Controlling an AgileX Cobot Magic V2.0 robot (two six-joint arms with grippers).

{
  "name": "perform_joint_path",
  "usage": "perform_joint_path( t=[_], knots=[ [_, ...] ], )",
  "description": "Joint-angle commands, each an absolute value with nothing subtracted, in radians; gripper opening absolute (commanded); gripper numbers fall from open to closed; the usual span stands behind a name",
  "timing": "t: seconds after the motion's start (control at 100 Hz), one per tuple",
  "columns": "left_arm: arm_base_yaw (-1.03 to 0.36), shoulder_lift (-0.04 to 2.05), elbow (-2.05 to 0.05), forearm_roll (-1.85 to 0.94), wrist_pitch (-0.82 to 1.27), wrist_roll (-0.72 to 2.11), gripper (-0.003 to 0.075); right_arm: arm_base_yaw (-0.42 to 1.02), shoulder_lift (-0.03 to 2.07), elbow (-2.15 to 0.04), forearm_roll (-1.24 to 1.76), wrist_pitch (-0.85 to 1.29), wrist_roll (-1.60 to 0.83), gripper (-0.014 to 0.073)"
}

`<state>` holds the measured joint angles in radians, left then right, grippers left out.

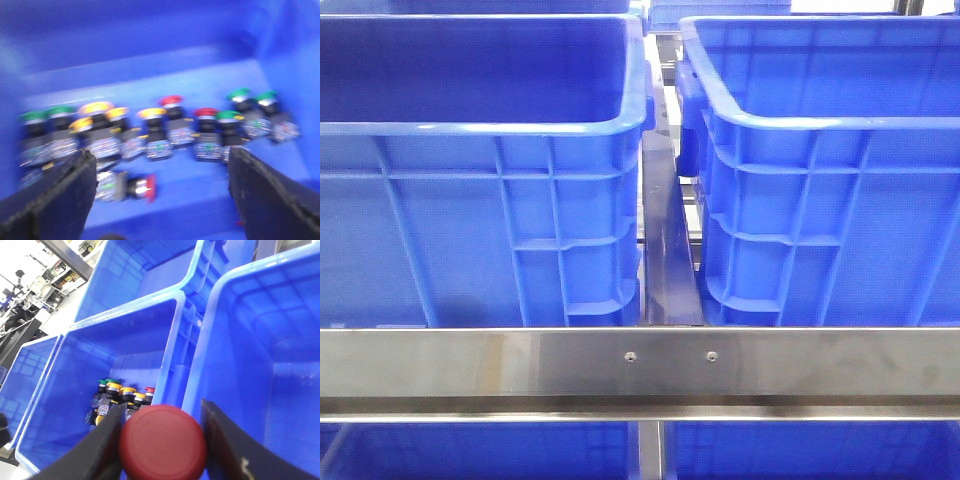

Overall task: Pick red and yellow buttons and place in box
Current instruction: 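Carry the red button with the right gripper down into the empty bin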

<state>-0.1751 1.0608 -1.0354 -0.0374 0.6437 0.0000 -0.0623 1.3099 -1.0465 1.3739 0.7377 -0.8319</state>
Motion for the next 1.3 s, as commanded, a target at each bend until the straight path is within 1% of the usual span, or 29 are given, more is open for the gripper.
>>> perform_joint_path(
  t=[0.0,0.09,0.16,0.23,0.26,0.28,0.33,0.35,0.4,0.43,0.59,0.77,0.88,1.04,1.29],
  knots=[
    [-0.147,0.961,-0.998,-0.045,0.53,-0.015,0.0513,-0.069,1.275,-1.085,1.423,0.715,-0.858,0.0132],
    [-0.14,0.891,-0.935,-0.045,0.49,-0.015,0.0503,-0.069,1.276,-1.085,1.423,0.698,-0.884,0.0132],
    [-0.14,0.841,-0.889,-0.045,0.463,-0.015,0.0447,-0.069,1.279,-1.085,1.423,0.69,-0.91,0.0132],
    [-0.14,0.795,-0.851,-0.045,0.437,-0.015,0.0342,-0.069,1.283,-1.085,1.423,0.665,-0.93,0.0132],
    [-0.14,0.78,-0.839,-0.045,0.428,-0.015,0.0277,-0.069,1.285,-1.085,1.423,0.651,-0.936,0.0132],
    [-0.14,0.77,-0.832,-0.045,0.424,-0.015,0.025,-0.069,1.287,-1.085,1.423,0.637,-0.942,0.0132],
    [-0.14,0.751,-0.818,-0.045,0.413,-0.015,0.0139,-0.069,1.293,-1.085,1.423,0.595,-0.959,0.0132],
    [-0.14,0.745,-0.813,-0.045,0.411,-0.015,0.0113,-0.069,1.297,-1.085,1.423,0.576,-0.971,0.0132],
    [-0.14,0.735,-0.809,-0.045,0.409,-0.015,0.0014,-0.068,1.306,-1.085,1.423,0.527,-1.008,0.013],
    [-0.14,0.735,-0.809,-0.045,0.409,-0.015,-0.002,-0.067,1.312,-1.085,1.423,0.498,-1.035,0.013],
    [-0.14,0.735,-0.809,-0.048,0.409,-0.015,-0.0019,-0.064,1.368,-1.085,1.468,0.355,-1.221,0.013],
    [-0.14,0.735,-0.809,-0.048,0.409,-0.015,-0.0019,-0.034,1.467,-1.11,1.615,0.215,-1.545,0.0129],
    [-0.14,0.735,-0.809,-0.048,0.409,-0.015,-0.0019,-0.025,1.535,-1.138,1.737,0.218,-1.725,0.0129],
    [-0.14,0.735,-0.809,-0.048,0.409,-0.015,-0.0019,-0.025,1.65,-1.206,1.92,0.258,-1.922,0.0129],
    [-0.14,0.735,-0.809,-0.048,0.409,-0.015,-0.0019,-0.025,1.803,-1.331,1.92,0.271,-1.972,0.0129]
  ],
)
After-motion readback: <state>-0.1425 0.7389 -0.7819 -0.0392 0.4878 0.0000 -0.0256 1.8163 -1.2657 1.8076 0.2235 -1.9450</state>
